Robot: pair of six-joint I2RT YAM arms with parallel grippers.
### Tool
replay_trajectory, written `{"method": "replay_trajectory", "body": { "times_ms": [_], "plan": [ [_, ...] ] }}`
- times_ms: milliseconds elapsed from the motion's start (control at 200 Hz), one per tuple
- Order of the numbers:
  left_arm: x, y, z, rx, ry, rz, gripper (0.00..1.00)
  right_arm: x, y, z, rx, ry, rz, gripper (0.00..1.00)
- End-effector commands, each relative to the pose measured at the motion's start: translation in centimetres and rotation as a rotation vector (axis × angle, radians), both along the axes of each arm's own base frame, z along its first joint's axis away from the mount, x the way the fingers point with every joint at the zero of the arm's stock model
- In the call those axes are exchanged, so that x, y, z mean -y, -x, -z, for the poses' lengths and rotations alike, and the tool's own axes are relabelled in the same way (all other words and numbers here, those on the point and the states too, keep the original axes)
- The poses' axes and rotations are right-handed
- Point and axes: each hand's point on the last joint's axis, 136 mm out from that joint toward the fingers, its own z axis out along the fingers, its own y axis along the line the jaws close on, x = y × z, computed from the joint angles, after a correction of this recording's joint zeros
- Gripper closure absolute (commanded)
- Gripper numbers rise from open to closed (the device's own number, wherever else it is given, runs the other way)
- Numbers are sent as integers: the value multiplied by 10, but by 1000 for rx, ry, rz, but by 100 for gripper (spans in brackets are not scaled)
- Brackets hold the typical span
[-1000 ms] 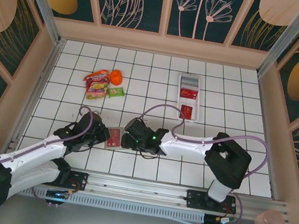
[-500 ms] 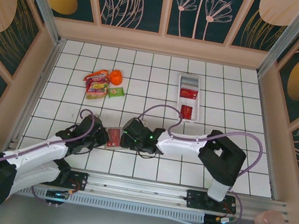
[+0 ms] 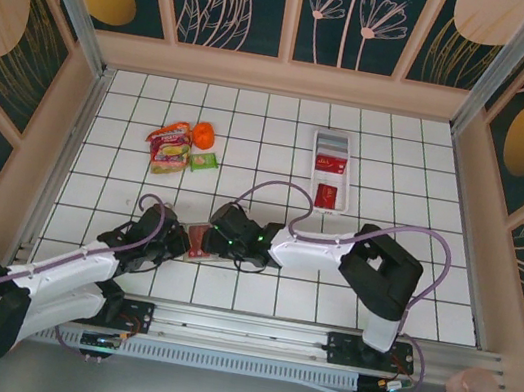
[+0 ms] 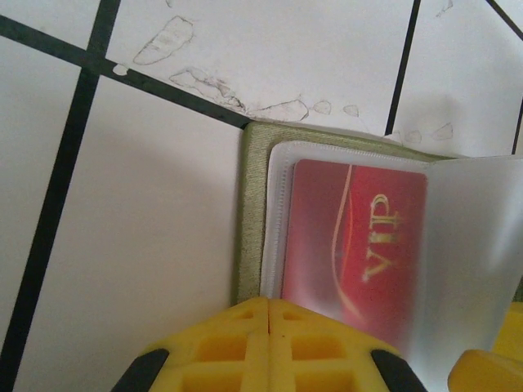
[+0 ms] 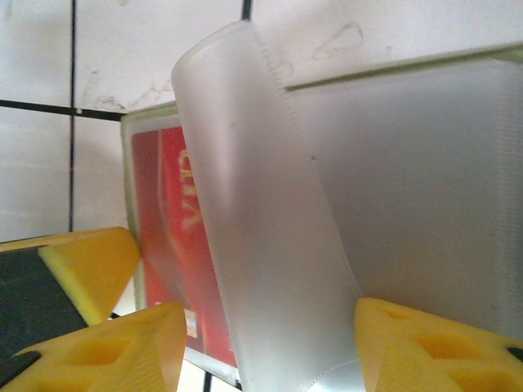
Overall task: Put the credit cards into the card holder
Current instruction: Flip over the card slot in the card holder.
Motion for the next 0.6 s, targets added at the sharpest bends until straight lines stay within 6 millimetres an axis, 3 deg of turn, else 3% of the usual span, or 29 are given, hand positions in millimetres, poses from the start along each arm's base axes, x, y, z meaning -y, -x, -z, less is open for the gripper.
{"method": "replay_trajectory", "body": {
  "times_ms": [0, 365, 480, 596],
  "plan": [
    [-5, 5, 3, -16, -3, -23, 95, -21, -7, -12, 4, -99, 6, 43],
    [-31, -6, -32, 63, -66, -165, 100, -42, 2, -12, -69, -246, -7, 51],
    [-45, -11, -48, 101, -112, -219, 100, -45, 6, -10, -86, -259, -14, 57],
    [-41, -18, -62, 137, -101, -218, 100, -42, 8, -6, -92, -245, -16, 68]
  ]
}}
